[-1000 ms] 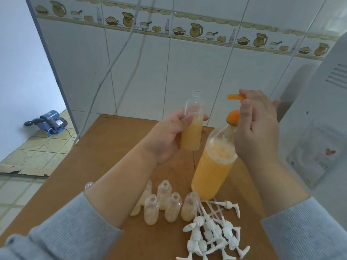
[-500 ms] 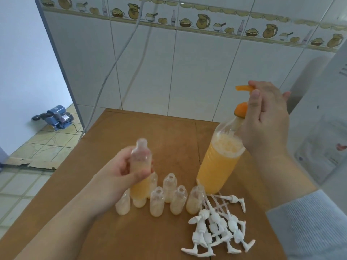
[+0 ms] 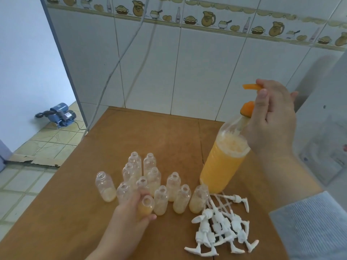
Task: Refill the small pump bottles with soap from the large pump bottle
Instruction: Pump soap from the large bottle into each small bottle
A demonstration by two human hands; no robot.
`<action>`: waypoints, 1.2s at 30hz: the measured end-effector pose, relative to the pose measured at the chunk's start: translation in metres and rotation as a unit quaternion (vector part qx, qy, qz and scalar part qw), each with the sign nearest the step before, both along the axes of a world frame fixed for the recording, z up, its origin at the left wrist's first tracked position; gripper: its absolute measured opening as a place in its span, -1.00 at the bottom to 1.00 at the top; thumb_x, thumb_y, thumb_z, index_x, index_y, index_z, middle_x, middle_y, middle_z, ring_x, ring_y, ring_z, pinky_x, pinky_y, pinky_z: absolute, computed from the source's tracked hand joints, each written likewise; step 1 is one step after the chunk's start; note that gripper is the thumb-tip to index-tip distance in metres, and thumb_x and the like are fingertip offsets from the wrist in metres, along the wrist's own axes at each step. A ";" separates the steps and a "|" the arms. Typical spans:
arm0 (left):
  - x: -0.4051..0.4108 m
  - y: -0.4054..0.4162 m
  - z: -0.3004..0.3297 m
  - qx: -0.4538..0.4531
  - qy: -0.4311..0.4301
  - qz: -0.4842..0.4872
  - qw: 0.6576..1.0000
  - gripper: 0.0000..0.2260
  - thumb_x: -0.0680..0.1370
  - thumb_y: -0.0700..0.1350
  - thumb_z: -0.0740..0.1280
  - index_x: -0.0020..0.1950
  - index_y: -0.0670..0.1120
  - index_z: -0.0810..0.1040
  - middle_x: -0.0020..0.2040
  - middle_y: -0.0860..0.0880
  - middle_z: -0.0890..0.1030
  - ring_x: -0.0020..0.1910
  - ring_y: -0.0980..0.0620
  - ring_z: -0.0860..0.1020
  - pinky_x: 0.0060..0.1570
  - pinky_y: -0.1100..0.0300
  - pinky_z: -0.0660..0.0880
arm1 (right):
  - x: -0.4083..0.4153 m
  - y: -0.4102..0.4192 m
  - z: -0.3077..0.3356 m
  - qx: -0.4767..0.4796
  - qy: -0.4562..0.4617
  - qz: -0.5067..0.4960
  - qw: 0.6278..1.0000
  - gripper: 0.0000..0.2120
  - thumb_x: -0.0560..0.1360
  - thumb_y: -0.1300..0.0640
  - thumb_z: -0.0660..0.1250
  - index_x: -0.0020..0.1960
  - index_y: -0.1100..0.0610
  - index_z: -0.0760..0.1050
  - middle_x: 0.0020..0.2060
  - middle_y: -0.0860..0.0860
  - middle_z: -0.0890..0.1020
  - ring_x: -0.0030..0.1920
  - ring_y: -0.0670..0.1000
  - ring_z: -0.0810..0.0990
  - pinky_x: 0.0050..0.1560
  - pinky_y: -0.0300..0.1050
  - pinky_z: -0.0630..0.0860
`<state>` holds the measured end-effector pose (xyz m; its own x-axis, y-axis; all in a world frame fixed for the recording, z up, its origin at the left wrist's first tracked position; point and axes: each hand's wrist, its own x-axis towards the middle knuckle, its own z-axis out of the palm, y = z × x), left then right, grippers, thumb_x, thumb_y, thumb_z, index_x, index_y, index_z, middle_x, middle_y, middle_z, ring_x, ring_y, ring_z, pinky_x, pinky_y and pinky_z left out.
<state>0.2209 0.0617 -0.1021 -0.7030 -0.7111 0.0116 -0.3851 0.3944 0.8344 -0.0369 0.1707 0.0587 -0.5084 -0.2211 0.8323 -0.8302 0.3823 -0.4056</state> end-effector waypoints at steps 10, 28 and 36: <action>0.001 0.002 -0.016 -0.096 0.026 -0.024 0.995 -0.49 0.36 -0.20 0.52 0.15 0.20 0.39 0.07 0.33 0.41 0.11 0.47 0.35 -0.02 0.56 0.30 | 0.001 0.000 0.000 -0.006 0.006 0.002 1.000 -0.59 0.64 0.05 -0.03 0.24 0.22 0.48 0.20 0.07 0.54 0.30 0.00 0.41 0.48 -0.12 -0.07; 0.043 -0.091 -0.026 -0.020 0.017 0.158 0.987 -0.19 0.23 -0.07 0.38 0.44 -0.11 0.16 0.36 -0.07 0.26 0.38 -0.07 0.22 0.29 0.21 0.20 | -0.002 0.000 0.000 0.020 0.012 -0.008 1.000 -0.55 0.63 0.01 -0.05 0.28 0.20 0.47 0.24 0.08 0.53 0.43 0.07 0.28 0.50 -0.07 -0.07; 0.031 -0.106 -0.050 0.094 -0.003 0.100 0.990 -0.52 0.45 -0.19 0.45 0.30 0.02 0.38 0.18 -0.02 0.56 0.21 -0.08 0.52 0.22 0.02 0.38 | -0.004 0.003 0.000 0.025 0.015 -0.007 1.000 -0.56 0.63 0.01 -0.04 0.29 0.19 0.46 0.25 0.09 0.53 0.42 0.08 0.29 0.48 0.11 0.04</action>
<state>0.2517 -0.0442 -0.1518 -0.5470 -0.8256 -0.1386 -0.4449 0.1464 0.8835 -0.0407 0.1738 0.0590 -0.4865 -0.2559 0.8354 -0.8364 0.4126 -0.3607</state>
